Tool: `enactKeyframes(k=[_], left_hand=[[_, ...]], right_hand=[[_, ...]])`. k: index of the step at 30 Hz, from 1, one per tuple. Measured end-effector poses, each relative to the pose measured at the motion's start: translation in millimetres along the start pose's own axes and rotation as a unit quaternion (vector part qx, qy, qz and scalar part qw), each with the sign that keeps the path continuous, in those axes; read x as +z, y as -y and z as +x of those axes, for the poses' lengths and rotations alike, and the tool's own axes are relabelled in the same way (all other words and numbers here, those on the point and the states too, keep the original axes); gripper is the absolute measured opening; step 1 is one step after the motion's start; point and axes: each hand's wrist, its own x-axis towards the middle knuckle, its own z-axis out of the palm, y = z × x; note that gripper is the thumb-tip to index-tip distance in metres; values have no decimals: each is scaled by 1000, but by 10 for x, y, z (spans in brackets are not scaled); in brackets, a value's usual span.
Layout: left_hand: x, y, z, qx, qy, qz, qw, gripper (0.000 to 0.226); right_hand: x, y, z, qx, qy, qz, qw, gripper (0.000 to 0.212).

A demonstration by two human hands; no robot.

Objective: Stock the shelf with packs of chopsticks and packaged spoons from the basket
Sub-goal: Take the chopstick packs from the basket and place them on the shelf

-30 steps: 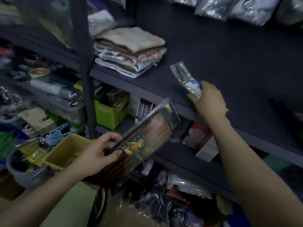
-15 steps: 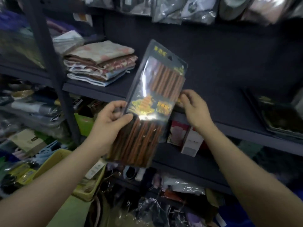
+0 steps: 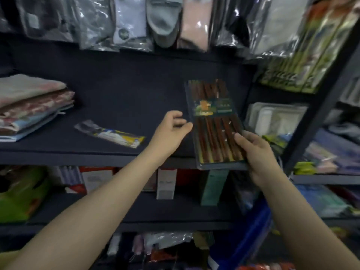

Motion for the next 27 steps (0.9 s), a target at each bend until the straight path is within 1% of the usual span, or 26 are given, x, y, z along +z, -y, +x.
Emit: enactKeyframes(k=[3, 5, 7, 9, 10, 12, 14, 16, 17, 18, 20, 21, 22, 23, 24, 25, 26, 27], left_hand=[[73, 113, 16, 20, 36, 65, 997, 25], [78, 186, 28, 29, 50, 88, 994, 21], [57, 225, 25, 40, 48, 103, 993, 17], [17, 254, 11, 50, 43, 119, 991, 15], [-8, 269, -5, 55, 42, 137, 988, 14], [-73, 284, -66, 68, 43, 188, 979, 16], [-149, 290, -157, 91, 44, 233, 967, 21], [-230, 305, -270, 113, 46, 267, 956, 24], [-278, 330, -330, 120, 49, 282, 951, 25], [-337, 372, -399, 125, 53, 296, 946, 25], [-485, 488, -536, 130, 52, 320, 937, 24], [-571, 571, -608, 130, 51, 329, 934, 23], [-664, 658, -692, 125, 51, 335, 933, 22], [-755, 754, -780, 110, 52, 338, 933, 22], [-857, 846, -879, 90, 50, 341, 934, 23], [-974, 948, -989, 66, 45, 342, 936, 23], [-1110, 1057, -1111, 43, 38, 343, 938, 24], [-1264, 1169, -1237, 21, 28, 343, 939, 24]], right_hand=[[-330, -25, 293, 64, -63, -42, 995, 7], [-439, -24, 470, 93, -86, -56, 990, 8], [-477, 7, 628, 91, -104, -90, 986, 21], [-473, 4, 798, 59, -119, -174, 976, 36], [-454, -1, 858, 41, -117, -250, 960, 38], [-365, 5, 885, 9, -122, -406, 906, 37], [-305, -59, 934, -19, -139, -509, 849, 38], [-239, -86, 926, -26, -164, -589, 791, 42], [-202, -78, 900, -36, -173, -607, 775, 42], [-160, -70, 867, -54, -180, -612, 768, 40], [-11, -64, 726, -138, -189, -603, 763, 35], [111, -94, 623, -201, -172, -589, 764, 31], [262, -158, 500, -264, -137, -566, 768, 29], [440, -237, 361, -309, -86, -540, 778, 27], [642, -336, 206, -332, -22, -509, 794, 26], [856, -442, 36, -336, 47, -484, 807, 25], [1070, -568, -129, -335, 111, -466, 811, 24], [1294, -687, -294, -334, 168, -457, 807, 24]])
